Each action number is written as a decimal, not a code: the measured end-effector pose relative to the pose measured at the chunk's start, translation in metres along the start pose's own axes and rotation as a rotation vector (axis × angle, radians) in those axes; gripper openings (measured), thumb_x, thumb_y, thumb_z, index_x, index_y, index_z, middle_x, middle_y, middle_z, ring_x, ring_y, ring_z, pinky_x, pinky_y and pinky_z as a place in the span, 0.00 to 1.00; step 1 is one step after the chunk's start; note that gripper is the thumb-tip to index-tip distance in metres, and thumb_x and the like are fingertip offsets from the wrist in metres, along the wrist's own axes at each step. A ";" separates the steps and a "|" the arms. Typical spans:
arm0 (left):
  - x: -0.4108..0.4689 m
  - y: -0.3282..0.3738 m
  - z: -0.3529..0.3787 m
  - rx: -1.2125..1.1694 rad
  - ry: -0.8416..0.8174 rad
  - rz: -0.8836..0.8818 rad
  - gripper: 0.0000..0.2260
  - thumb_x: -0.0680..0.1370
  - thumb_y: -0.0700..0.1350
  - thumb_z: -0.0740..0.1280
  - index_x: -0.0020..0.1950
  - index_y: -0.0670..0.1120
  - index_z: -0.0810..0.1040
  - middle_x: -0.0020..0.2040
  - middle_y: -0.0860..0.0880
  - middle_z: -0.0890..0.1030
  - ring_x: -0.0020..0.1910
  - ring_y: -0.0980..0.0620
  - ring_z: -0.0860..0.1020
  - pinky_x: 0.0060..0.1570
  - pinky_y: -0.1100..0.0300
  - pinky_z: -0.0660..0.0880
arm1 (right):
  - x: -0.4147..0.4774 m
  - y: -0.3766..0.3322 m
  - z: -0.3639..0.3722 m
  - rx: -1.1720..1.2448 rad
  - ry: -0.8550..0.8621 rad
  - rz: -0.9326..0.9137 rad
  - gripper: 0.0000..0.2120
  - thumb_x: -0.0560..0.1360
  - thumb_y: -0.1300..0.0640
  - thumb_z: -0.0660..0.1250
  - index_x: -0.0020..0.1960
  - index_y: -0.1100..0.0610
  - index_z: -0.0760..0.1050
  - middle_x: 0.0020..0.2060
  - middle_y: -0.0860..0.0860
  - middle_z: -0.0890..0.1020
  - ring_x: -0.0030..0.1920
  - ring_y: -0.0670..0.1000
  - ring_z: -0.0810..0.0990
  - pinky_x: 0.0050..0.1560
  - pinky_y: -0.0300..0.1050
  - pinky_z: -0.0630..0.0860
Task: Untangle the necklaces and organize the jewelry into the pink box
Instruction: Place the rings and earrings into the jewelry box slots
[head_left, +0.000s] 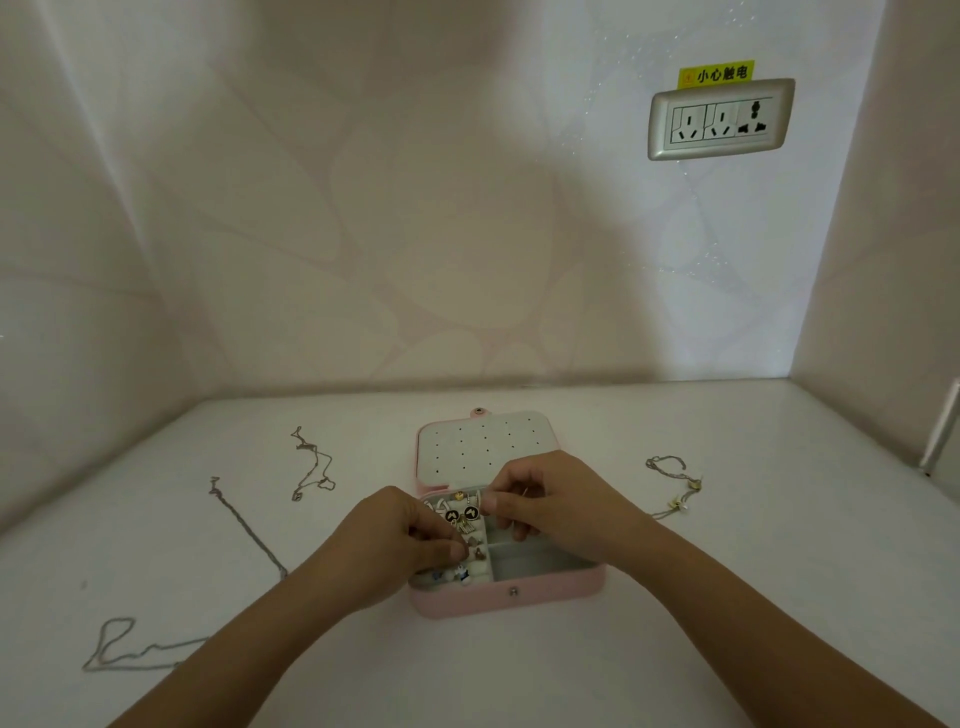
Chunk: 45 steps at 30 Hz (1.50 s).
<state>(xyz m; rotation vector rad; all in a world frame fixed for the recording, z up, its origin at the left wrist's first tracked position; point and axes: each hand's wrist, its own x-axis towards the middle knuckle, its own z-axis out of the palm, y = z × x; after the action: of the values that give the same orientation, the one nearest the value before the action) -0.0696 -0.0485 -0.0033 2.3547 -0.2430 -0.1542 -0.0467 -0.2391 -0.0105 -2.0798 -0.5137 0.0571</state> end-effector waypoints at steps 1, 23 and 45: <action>0.001 0.000 0.000 0.022 -0.008 0.001 0.08 0.72 0.45 0.73 0.35 0.56 0.85 0.35 0.46 0.83 0.33 0.56 0.74 0.39 0.61 0.72 | 0.000 0.000 0.000 0.000 0.000 0.000 0.06 0.76 0.53 0.68 0.41 0.51 0.79 0.33 0.45 0.82 0.32 0.42 0.78 0.42 0.39 0.77; 0.015 -0.005 -0.002 0.113 0.062 0.032 0.11 0.68 0.44 0.77 0.36 0.49 0.75 0.28 0.54 0.69 0.23 0.64 0.68 0.26 0.71 0.64 | 0.000 -0.003 -0.009 -0.050 0.004 0.028 0.06 0.76 0.54 0.69 0.39 0.48 0.78 0.30 0.41 0.81 0.30 0.40 0.78 0.39 0.33 0.75; 0.044 0.037 0.009 0.219 -0.178 0.221 0.13 0.80 0.55 0.60 0.62 0.55 0.77 0.53 0.63 0.75 0.50 0.65 0.72 0.45 0.73 0.68 | -0.028 0.055 -0.133 -0.544 0.208 0.610 0.06 0.71 0.61 0.72 0.37 0.54 0.80 0.33 0.51 0.81 0.33 0.46 0.77 0.30 0.33 0.70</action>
<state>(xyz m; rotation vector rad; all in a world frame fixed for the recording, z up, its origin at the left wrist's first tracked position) -0.0335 -0.0905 0.0147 2.5106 -0.6319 -0.2404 -0.0216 -0.3826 0.0112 -2.6692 0.2823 0.0593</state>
